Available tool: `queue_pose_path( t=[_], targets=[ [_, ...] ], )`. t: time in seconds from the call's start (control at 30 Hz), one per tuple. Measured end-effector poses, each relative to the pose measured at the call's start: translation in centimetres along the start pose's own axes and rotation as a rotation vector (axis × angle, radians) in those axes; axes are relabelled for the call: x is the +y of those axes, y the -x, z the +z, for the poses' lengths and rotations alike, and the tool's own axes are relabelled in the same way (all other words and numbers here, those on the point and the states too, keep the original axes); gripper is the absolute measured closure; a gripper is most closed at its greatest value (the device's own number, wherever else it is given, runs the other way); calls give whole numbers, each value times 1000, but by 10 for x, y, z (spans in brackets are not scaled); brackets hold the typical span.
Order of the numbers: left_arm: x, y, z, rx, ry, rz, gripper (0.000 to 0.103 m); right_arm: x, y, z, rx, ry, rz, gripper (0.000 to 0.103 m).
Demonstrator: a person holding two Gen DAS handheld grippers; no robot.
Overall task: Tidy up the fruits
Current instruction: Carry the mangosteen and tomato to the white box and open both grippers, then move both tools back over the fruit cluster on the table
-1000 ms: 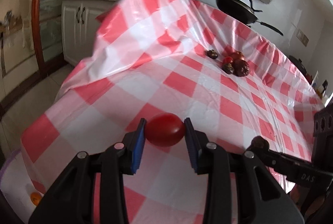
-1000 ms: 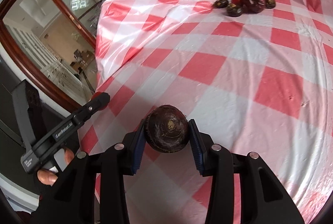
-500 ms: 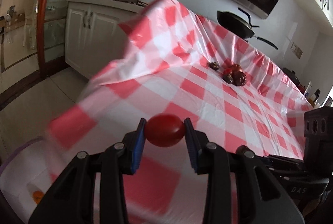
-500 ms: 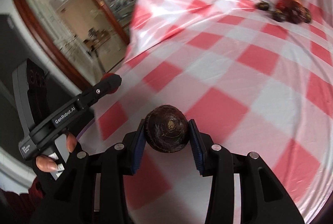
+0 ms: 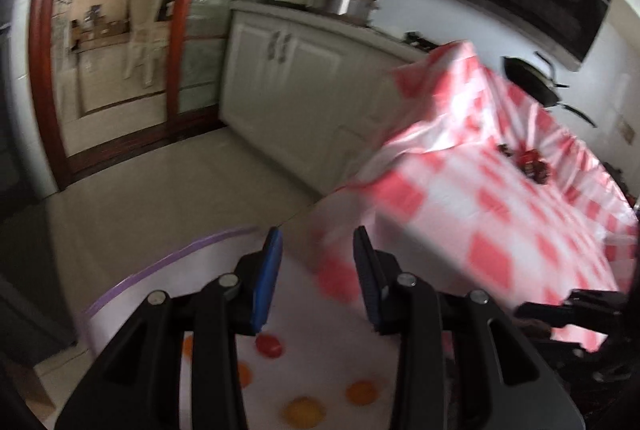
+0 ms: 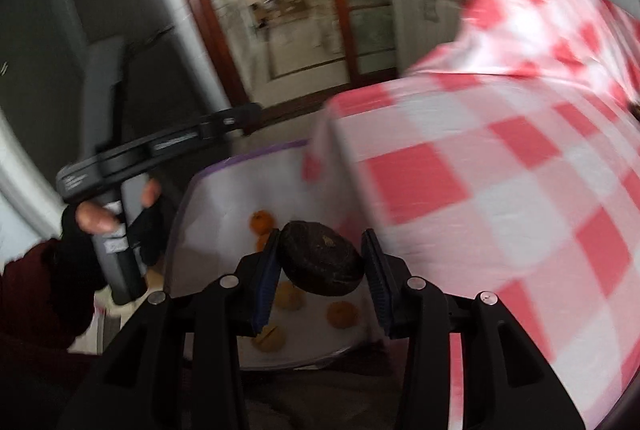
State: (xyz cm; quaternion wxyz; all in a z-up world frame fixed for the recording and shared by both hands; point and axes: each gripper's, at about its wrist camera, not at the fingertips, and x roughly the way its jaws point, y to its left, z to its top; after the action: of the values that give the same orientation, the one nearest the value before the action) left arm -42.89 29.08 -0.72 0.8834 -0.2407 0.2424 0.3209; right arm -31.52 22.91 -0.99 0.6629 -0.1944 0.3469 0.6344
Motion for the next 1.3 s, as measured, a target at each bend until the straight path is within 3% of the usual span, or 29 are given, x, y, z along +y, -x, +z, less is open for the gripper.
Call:
queue_pose_path(
  t=[0.13, 0.23, 0.4, 0.6, 0.73, 0.8, 0.83, 0.87, 0.93, 1.0, 1.13, 1.2, 1.3],
  targets=[
    [27, -10, -22, 58, 40, 48, 66, 48, -19, -3, 46, 166, 46, 63],
    [41, -29, -39, 131, 61, 96, 66, 72, -46, -11, 121, 273, 26, 66],
    [61, -56, -59, 236, 117, 151, 66, 66, -99, -35, 286, 274, -7, 66],
    [68, -81, -77, 367, 93, 261, 65, 61, -164, -43, 465, 277, -30, 66],
    [77, -85, -75, 382, 117, 305, 33, 64, -195, -57, 568, 329, -88, 66],
    [81, -86, -75, 390, 133, 327, 27, 63, -197, -59, 583, 324, -91, 61],
    [83, -87, -76, 397, 142, 341, 23, 62, -196, -59, 582, 318, -87, 55],
    [84, -88, -76, 404, 151, 354, 22, 62, -193, -58, 573, 317, -83, 40],
    [85, -91, -77, 416, 157, 368, 19, 64, -187, -55, 539, 326, -75, 22],
    [82, -91, -78, 422, 142, 372, 14, 67, -174, -54, 499, 350, -90, 21],
    [78, -86, -69, 386, 152, 342, 13, 78, -128, -34, 351, 416, -84, 21],
    [78, -75, -56, 309, 163, 366, 13, 82, -101, -21, 263, 413, -56, 21],
    [65, -46, -22, 146, 133, 422, 12, 77, -29, 15, 40, 340, 11, 20]
  ],
)
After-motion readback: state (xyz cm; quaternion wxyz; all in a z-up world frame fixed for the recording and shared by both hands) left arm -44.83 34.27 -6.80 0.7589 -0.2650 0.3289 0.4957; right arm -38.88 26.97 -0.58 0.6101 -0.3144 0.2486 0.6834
